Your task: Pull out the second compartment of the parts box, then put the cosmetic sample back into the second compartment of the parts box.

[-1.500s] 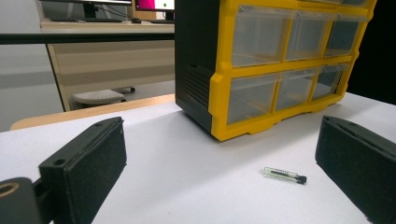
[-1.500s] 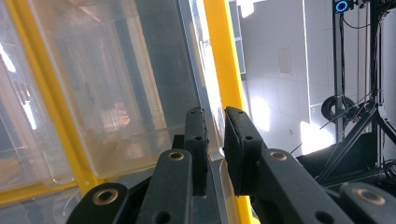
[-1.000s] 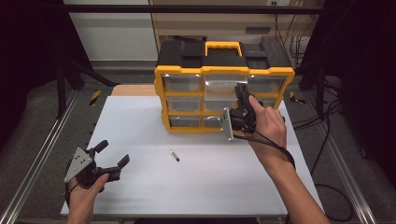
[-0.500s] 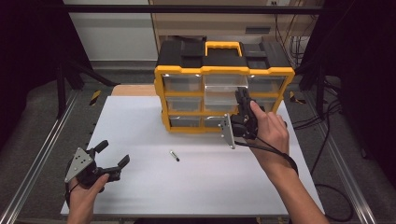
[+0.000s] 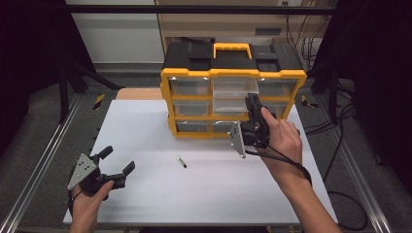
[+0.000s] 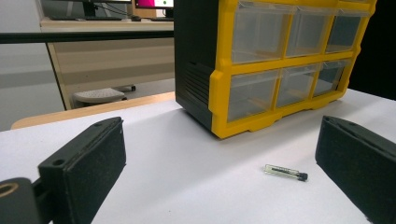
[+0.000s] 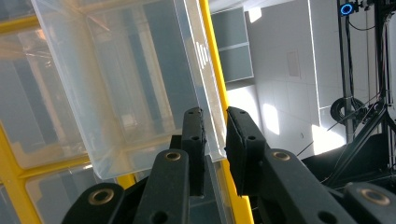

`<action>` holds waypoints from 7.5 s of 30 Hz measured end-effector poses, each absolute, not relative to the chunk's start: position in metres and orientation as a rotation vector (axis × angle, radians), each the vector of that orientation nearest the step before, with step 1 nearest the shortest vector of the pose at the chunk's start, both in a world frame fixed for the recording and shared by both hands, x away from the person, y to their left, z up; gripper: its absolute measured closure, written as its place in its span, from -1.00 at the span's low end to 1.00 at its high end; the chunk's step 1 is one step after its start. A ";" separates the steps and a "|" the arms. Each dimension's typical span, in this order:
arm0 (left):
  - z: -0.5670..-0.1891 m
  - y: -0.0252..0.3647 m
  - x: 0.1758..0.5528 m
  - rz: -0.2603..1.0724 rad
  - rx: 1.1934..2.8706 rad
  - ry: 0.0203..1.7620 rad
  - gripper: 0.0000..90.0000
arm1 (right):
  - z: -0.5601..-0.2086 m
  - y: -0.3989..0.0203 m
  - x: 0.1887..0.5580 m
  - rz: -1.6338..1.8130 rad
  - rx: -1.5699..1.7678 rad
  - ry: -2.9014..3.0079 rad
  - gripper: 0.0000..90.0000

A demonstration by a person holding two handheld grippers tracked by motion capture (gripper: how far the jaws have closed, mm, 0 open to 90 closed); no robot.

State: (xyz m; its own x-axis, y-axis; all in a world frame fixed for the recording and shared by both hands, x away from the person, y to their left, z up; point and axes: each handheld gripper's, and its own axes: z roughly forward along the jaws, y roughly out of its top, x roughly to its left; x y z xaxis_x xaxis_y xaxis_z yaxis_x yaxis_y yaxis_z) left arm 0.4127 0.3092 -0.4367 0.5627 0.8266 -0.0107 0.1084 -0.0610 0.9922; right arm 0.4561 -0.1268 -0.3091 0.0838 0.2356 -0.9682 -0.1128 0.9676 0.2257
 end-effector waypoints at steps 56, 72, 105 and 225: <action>-0.437 0.310 0.412 0.718 1.539 0.830 -0.96 | -0.308 -0.127 0.428 0.270 0.111 1.485 0.72; -0.437 0.309 0.412 0.718 1.541 0.828 -0.96 | -0.310 -0.126 0.424 0.277 0.114 1.482 0.71; -0.437 0.311 0.412 0.724 1.537 0.848 -0.96 | -0.316 -0.171 0.425 0.943 0.781 1.712 -0.62; -0.431 0.306 0.411 0.768 1.557 0.798 -0.95 | -0.435 -0.054 0.472 1.147 1.087 2.299 -0.84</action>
